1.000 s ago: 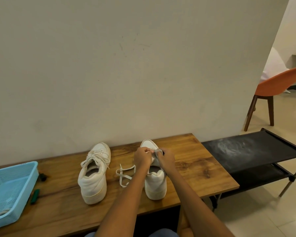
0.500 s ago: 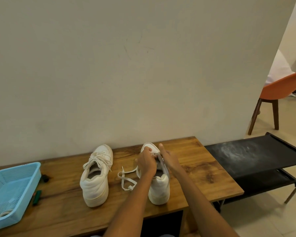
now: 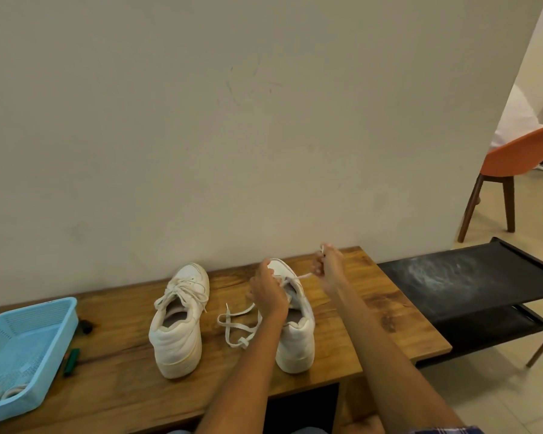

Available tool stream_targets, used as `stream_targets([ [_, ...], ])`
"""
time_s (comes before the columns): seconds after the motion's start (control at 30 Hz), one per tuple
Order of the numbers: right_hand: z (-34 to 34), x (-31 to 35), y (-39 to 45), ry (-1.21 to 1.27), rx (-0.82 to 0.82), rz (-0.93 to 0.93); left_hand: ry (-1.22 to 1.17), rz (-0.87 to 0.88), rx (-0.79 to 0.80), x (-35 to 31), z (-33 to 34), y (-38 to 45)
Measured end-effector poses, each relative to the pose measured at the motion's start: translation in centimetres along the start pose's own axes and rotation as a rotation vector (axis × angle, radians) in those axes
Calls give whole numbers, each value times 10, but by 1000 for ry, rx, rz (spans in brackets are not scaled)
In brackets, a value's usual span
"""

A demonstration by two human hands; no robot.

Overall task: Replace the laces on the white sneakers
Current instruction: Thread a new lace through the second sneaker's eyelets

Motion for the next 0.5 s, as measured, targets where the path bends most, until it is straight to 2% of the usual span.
stream_targets([
  [0.03, -1, 2, -3, -254, 35, -60, 0, -8, -16, -1, -1, 0],
  [0.13, -8, -8, 0, -1232, 196, -257, -17, -52, -60, -2, -6, 0],
  [0.17, -12, -11, 2, -1391, 247, -232, -29, -68, -68, -2, -7, 0],
  [0.2, -16, -13, 5, -1432, 258, -206, -37, -80, -73, -1, -7, -1],
  [0.23, -18, -11, 3, -1374, 222, -205, -40, -90, -75, -1, -8, -1],
  [0.27, -20, -8, 2, -1191, 120, -210, -42, -96, -74, 0, -8, -1],
  [0.37, -34, 14, -3, -232, -488, -204, -37, -109, -61, -1, -6, 0],
  [0.4, -41, 20, -5, -69, -662, -245, -27, -109, -57, -1, -7, -1],
  [0.43, -44, 25, -7, -71, -755, -307, -19, -107, -53, -1, -7, -1],
  [0.47, -45, 27, -7, -181, -759, -400, -14, -104, -49, -1, -6, -1],
  [0.5, -42, 26, -10, -343, -678, -471, -10, -103, -42, -1, -5, -1],
])
Point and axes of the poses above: each hand's wrist, its own y-axis towards the middle knuckle, its own z-axis out of the palm, x = y × z, the point moved 1 cm from there along y, towards the middle knuckle, and after that the axes turned 8 degrees about z, right-handed, at the moved point
